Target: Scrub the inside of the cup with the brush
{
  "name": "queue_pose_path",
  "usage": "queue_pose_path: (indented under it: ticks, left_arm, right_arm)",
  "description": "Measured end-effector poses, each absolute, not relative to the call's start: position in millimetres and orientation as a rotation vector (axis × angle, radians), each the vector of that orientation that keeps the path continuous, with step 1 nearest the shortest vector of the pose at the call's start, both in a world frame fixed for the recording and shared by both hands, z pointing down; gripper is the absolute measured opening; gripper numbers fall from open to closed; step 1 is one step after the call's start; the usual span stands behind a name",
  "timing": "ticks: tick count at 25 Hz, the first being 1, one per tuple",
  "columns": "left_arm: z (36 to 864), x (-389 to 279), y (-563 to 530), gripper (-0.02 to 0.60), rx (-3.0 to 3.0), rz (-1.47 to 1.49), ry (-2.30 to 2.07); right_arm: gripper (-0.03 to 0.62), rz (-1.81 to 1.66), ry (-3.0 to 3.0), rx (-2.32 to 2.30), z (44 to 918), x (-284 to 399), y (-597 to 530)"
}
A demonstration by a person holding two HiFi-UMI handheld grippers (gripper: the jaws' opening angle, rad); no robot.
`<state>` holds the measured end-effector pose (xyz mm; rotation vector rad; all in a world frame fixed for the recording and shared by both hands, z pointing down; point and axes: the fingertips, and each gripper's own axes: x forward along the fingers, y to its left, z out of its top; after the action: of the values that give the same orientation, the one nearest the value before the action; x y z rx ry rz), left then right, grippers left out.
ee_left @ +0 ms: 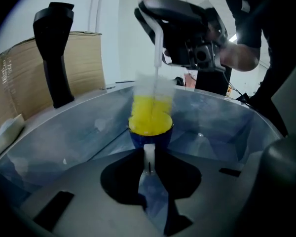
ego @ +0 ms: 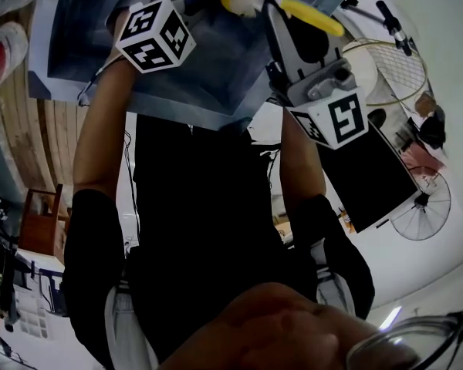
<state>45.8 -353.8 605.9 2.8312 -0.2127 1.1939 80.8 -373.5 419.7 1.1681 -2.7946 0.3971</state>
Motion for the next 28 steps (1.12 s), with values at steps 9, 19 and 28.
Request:
queue_pose_path:
  ticks: [9,19,28]
  left_arm:
    - [608.2,46.5,-354.6,0.081,2.82,1.219,-0.213]
    - [607.1,46.5,-354.3,0.081,2.834,1.256,-0.197]
    - [605.7,46.6,-353.1,0.081,2.833,1.254,-0.181]
  right_arm:
    - [0.057,0.577,-2.783,1.148,465.3,63.7,-384.7]
    - [0.044,0.252,-2.788,1.325,415.5,98.5,-403.8]
    - [0.044,0.096,-2.678,1.208,455.0,71.5,-403.2]
